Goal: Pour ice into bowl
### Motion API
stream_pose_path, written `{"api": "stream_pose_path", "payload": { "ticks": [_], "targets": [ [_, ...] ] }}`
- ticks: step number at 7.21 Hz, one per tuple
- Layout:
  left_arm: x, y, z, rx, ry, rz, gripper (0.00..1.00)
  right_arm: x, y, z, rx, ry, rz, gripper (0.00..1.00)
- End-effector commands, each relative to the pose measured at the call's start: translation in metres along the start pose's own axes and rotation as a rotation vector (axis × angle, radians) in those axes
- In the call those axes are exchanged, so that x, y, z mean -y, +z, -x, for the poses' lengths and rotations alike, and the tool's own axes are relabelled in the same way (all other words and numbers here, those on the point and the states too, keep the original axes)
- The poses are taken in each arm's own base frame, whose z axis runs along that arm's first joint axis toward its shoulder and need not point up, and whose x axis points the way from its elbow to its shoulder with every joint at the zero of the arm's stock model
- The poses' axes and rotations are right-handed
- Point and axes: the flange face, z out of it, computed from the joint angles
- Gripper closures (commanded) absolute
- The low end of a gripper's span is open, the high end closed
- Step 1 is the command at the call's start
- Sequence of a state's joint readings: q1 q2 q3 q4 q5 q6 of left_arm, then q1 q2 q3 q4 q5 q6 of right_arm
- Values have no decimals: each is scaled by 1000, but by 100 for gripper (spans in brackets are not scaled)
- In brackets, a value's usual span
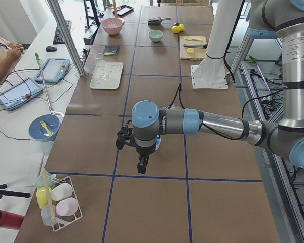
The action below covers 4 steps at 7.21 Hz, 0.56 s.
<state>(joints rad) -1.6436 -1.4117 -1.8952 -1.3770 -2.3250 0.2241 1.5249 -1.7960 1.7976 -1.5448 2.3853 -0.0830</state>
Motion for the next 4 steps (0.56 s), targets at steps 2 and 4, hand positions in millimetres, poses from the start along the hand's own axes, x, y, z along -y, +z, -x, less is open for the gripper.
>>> {"api": "stream_pose_path", "payload": {
  "ticks": [2, 4],
  "targets": [
    [-4, 33, 8, -62, -25, 59, 0, 3, -12, 12, -5, -10, -24, 0],
    [-2, 44, 15, -64, -22, 60, 0, 5, -24, 20, -45, -31, -46, 0]
  ]
}}
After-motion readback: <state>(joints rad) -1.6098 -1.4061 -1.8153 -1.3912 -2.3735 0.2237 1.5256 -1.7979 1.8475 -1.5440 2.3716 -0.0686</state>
